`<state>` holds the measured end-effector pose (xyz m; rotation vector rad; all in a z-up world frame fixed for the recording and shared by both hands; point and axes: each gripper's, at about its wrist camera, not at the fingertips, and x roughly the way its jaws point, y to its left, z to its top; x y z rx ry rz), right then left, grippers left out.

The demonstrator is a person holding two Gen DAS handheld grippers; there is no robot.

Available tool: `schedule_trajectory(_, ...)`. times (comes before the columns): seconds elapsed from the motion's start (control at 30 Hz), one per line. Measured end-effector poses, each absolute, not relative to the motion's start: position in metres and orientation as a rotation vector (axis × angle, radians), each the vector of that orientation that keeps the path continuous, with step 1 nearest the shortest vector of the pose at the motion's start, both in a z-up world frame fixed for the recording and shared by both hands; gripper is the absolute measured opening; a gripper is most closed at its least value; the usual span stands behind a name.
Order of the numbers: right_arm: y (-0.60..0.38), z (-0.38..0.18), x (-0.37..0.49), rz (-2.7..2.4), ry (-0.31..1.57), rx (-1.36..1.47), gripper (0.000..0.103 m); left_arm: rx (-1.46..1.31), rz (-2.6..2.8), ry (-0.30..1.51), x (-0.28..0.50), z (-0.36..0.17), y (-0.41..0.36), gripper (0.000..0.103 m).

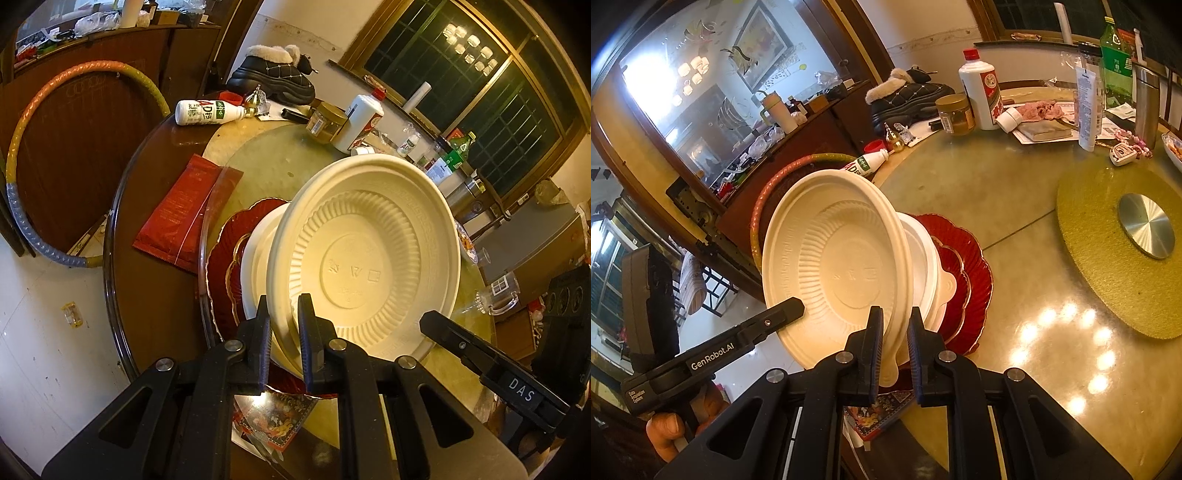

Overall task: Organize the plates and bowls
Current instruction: 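Lower the beige paper plate with both tools into the large white bowl, then open both tools to release the paper plate and withdraw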

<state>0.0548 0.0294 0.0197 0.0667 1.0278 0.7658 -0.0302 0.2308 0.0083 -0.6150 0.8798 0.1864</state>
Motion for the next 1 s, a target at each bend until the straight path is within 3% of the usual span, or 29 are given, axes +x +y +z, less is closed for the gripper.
schedule_trajectory(0.7,0.030,0.014,0.059,0.755,1.040,0.094,0.013,-0.605,0.212,0.908,-0.026,0.001,0.226,0.012)
schedule_trajectory(0.83,0.030,0.011,0.061,0.766,1.043,0.121,0.018,-0.599,0.245,0.894,-0.025,0.002,0.224,0.013)
schedule_trajectory(0.93,0.031,0.010,0.061,0.777,1.042,0.127,0.018,-0.599,0.261,0.885,-0.026,0.002,0.225,0.020)
schedule_trajectory(1.0,0.031,0.010,0.060,0.795,1.045,0.143,0.019,-0.595,0.271,0.881,-0.026,0.003,0.224,0.031)
